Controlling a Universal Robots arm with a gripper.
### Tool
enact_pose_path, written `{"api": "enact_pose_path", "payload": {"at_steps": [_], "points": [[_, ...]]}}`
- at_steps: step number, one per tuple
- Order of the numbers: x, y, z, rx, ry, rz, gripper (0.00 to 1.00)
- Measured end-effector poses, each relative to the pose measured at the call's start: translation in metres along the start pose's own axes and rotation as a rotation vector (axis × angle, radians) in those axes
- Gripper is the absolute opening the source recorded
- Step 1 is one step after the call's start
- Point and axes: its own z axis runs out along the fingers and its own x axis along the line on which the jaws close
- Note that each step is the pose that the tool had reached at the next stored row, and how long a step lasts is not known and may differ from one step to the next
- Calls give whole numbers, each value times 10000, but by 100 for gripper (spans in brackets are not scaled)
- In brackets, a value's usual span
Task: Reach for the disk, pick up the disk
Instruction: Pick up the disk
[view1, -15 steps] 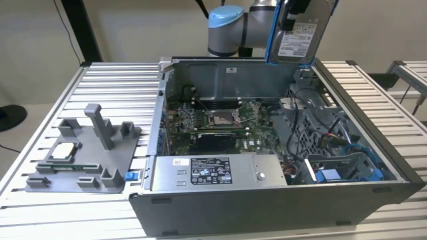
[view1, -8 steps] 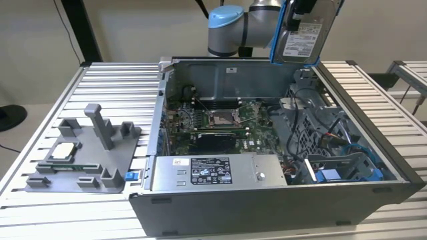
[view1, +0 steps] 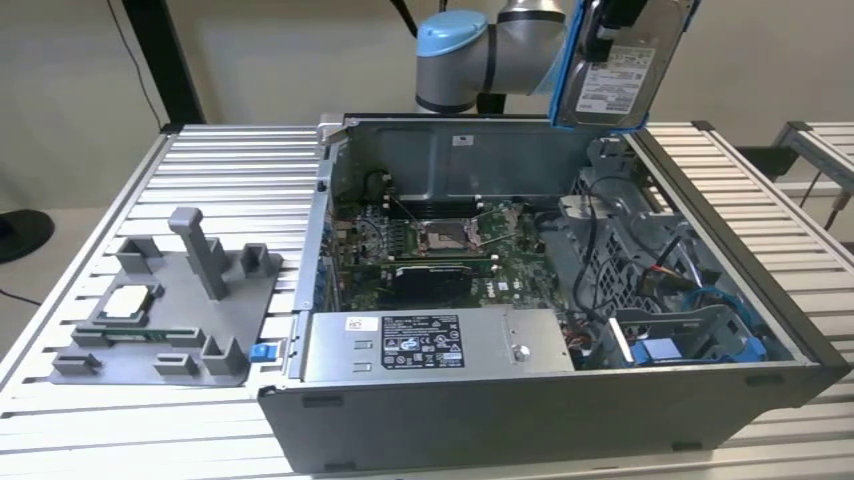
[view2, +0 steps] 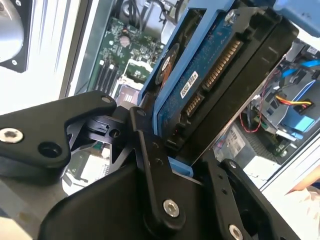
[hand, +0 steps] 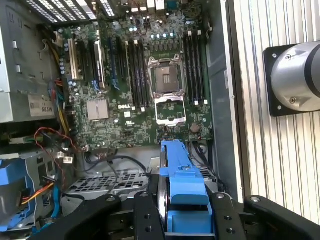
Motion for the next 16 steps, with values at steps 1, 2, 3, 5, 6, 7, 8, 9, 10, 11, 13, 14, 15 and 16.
{"api": "enact_pose_path", "payload": {"at_steps": [1,2,3,5,6,7,8,9,10,11,13,14,15,16], "points": [[-2,-10,0,1,-1,-1,0],[-2,-10,0,0,-1,0,0],[-2,-10,0,0,0,0,0],[-1,-10,0,1,1,1,0],[-1,-10,0,1,0,0,0],[-1,-11,0,1,0,-1,0],[-1,-11,0,0,0,0,0],[-1,-11,0,0,0,0,0],[-2,-11,0,1,0,0,0],[-2,-11,0,1,0,0,0],[-1,-11,0,0,0,0,0],[1,-11,0,0,0,0,0],[5,-12,-1,1,1,-1,0],[11,-13,-1,1,2,0,0]]}}
